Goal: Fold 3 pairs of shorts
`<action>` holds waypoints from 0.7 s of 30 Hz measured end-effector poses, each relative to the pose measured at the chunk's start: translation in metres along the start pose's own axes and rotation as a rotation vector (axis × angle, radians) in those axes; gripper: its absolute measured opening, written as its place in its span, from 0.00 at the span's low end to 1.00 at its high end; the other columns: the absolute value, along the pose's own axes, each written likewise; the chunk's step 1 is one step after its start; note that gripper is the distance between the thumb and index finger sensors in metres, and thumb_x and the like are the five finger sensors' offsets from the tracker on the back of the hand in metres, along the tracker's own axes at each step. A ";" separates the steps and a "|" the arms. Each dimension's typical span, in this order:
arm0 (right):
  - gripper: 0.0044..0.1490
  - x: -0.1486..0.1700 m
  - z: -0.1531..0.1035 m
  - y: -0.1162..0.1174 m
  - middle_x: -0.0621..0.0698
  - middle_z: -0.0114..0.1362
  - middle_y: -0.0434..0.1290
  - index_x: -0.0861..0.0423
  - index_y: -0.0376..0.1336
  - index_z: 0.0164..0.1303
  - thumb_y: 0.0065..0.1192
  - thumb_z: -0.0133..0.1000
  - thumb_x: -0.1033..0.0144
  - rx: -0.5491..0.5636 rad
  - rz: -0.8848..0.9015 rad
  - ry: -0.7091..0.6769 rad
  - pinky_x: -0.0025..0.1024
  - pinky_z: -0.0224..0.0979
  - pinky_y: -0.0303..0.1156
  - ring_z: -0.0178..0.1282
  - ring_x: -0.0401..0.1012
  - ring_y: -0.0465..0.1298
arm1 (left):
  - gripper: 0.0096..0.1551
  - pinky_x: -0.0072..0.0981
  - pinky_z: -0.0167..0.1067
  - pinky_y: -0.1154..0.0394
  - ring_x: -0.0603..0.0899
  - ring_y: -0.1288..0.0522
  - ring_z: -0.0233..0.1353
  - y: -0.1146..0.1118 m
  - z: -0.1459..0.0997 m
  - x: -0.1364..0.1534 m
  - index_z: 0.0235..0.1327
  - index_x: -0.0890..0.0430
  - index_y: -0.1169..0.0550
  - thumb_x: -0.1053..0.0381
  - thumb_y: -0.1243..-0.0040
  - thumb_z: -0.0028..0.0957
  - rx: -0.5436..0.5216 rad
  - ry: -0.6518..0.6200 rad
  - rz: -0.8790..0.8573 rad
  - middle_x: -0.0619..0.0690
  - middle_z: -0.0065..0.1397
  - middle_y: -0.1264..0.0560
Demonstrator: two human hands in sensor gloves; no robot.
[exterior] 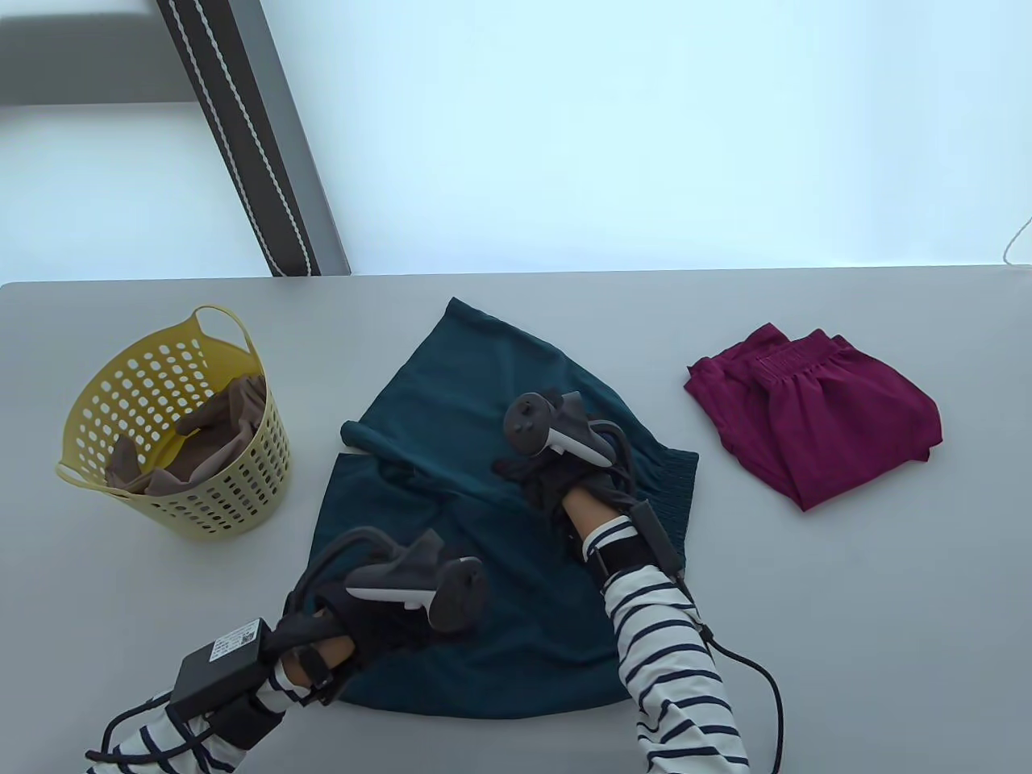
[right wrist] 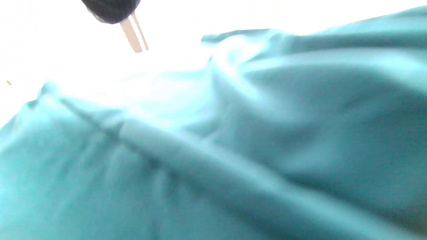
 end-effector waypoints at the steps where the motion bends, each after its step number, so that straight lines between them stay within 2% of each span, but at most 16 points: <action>1: 0.55 0.004 -0.007 -0.007 0.76 0.73 0.31 0.64 0.26 0.74 0.39 0.55 0.42 0.013 -0.009 0.026 0.70 0.64 0.42 0.69 0.75 0.40 | 0.62 0.82 0.69 0.43 0.86 0.37 0.77 0.019 0.004 0.010 0.71 0.78 0.70 0.29 0.82 0.49 -0.129 0.090 0.026 0.91 0.80 0.57; 3: 0.56 0.016 -0.025 -0.016 0.83 0.71 0.44 0.69 0.29 0.73 0.41 0.56 0.44 -0.017 -0.050 0.114 0.66 0.62 0.59 0.65 0.76 0.55 | 0.62 0.82 0.69 0.42 0.86 0.37 0.77 0.040 0.016 0.025 0.69 0.80 0.71 0.30 0.82 0.50 -0.296 0.218 0.080 0.91 0.79 0.57; 4: 0.55 0.019 -0.030 -0.017 0.84 0.69 0.50 0.71 0.31 0.74 0.42 0.56 0.44 -0.038 -0.080 0.139 0.63 0.59 0.65 0.62 0.74 0.63 | 0.61 0.82 0.69 0.42 0.86 0.37 0.78 0.044 0.025 0.032 0.69 0.79 0.71 0.31 0.82 0.51 -0.322 0.261 0.096 0.90 0.79 0.58; 5: 0.53 0.024 -0.036 -0.016 0.83 0.65 0.61 0.72 0.38 0.74 0.43 0.57 0.45 -0.078 -0.122 0.161 0.57 0.53 0.73 0.56 0.70 0.73 | 0.59 0.82 0.69 0.42 0.85 0.38 0.78 0.045 0.037 0.039 0.69 0.79 0.71 0.31 0.82 0.53 -0.314 0.294 0.101 0.89 0.79 0.59; 7: 0.49 0.033 -0.047 -0.004 0.79 0.59 0.71 0.73 0.49 0.73 0.45 0.57 0.46 -0.187 -0.232 0.199 0.52 0.46 0.78 0.48 0.64 0.81 | 0.56 0.81 0.70 0.44 0.85 0.40 0.79 0.031 0.067 0.050 0.71 0.75 0.72 0.33 0.82 0.54 -0.184 0.306 0.071 0.86 0.80 0.62; 10: 0.46 0.042 -0.056 0.021 0.77 0.59 0.72 0.71 0.53 0.72 0.45 0.57 0.47 -0.351 -0.283 0.175 0.51 0.46 0.79 0.49 0.63 0.81 | 0.49 0.79 0.72 0.45 0.83 0.41 0.81 -0.010 0.107 0.057 0.73 0.65 0.71 0.34 0.81 0.54 0.076 0.263 0.038 0.77 0.82 0.67; 11: 0.46 0.044 -0.058 0.037 0.78 0.61 0.68 0.71 0.52 0.72 0.45 0.56 0.47 -0.433 -0.225 0.133 0.52 0.49 0.77 0.53 0.64 0.78 | 0.48 0.78 0.72 0.45 0.81 0.40 0.81 -0.027 0.117 0.060 0.75 0.62 0.69 0.35 0.81 0.54 0.168 0.264 0.063 0.74 0.84 0.65; 12: 0.48 0.043 -0.058 0.046 0.84 0.60 0.61 0.74 0.50 0.72 0.45 0.56 0.48 -0.475 -0.163 0.107 0.54 0.51 0.74 0.52 0.69 0.73 | 0.46 0.78 0.72 0.44 0.80 0.39 0.81 -0.038 0.123 0.062 0.77 0.60 0.65 0.35 0.80 0.54 0.221 0.270 0.082 0.69 0.86 0.59; 14: 0.49 0.038 -0.060 0.045 0.86 0.59 0.62 0.75 0.52 0.72 0.46 0.56 0.48 -0.386 -0.233 0.109 0.56 0.50 0.75 0.51 0.71 0.73 | 0.44 0.76 0.73 0.43 0.77 0.37 0.81 -0.063 0.132 0.070 0.80 0.56 0.58 0.35 0.81 0.54 0.346 0.276 0.097 0.61 0.88 0.47; 15: 0.50 0.037 -0.058 0.048 0.87 0.59 0.61 0.76 0.50 0.72 0.46 0.56 0.48 -0.411 -0.263 0.094 0.57 0.51 0.74 0.52 0.72 0.73 | 0.44 0.77 0.73 0.45 0.77 0.40 0.82 -0.070 0.134 0.073 0.79 0.56 0.59 0.35 0.81 0.54 0.375 0.276 0.071 0.63 0.87 0.55; 16: 0.50 0.037 -0.056 0.050 0.87 0.60 0.59 0.76 0.48 0.72 0.46 0.56 0.47 -0.430 -0.284 0.099 0.57 0.52 0.73 0.53 0.72 0.71 | 0.44 0.77 0.73 0.47 0.77 0.43 0.82 -0.072 0.133 0.075 0.78 0.57 0.62 0.35 0.80 0.54 0.365 0.283 0.056 0.64 0.87 0.57; 18: 0.51 0.040 -0.048 0.049 0.87 0.62 0.57 0.75 0.46 0.73 0.46 0.56 0.47 -0.418 -0.302 0.120 0.59 0.54 0.71 0.55 0.73 0.69 | 0.45 0.76 0.73 0.45 0.77 0.40 0.81 -0.070 0.130 0.075 0.80 0.56 0.59 0.34 0.78 0.55 0.302 0.246 0.069 0.65 0.87 0.54; 20: 0.51 0.049 -0.039 0.049 0.85 0.66 0.50 0.73 0.42 0.74 0.46 0.56 0.47 -0.412 -0.238 0.147 0.62 0.58 0.68 0.58 0.76 0.62 | 0.45 0.76 0.73 0.44 0.77 0.39 0.81 -0.070 0.124 0.076 0.81 0.56 0.57 0.33 0.76 0.55 0.332 0.226 0.068 0.66 0.87 0.52; 21: 0.51 0.054 -0.035 0.049 0.82 0.69 0.44 0.70 0.39 0.76 0.45 0.56 0.47 -0.401 -0.192 0.158 0.64 0.61 0.63 0.60 0.77 0.55 | 0.45 0.76 0.73 0.44 0.77 0.38 0.81 -0.070 0.121 0.076 0.81 0.57 0.57 0.33 0.76 0.55 0.343 0.219 0.067 0.67 0.86 0.52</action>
Point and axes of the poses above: the tracker on the back of each hand, its own x axis roughly to the little-finger side, its own z axis roughly from the wrist to the fingertips, y = z × x, the point moved 3 cm from there along z, roughly from the wrist to the fingertips
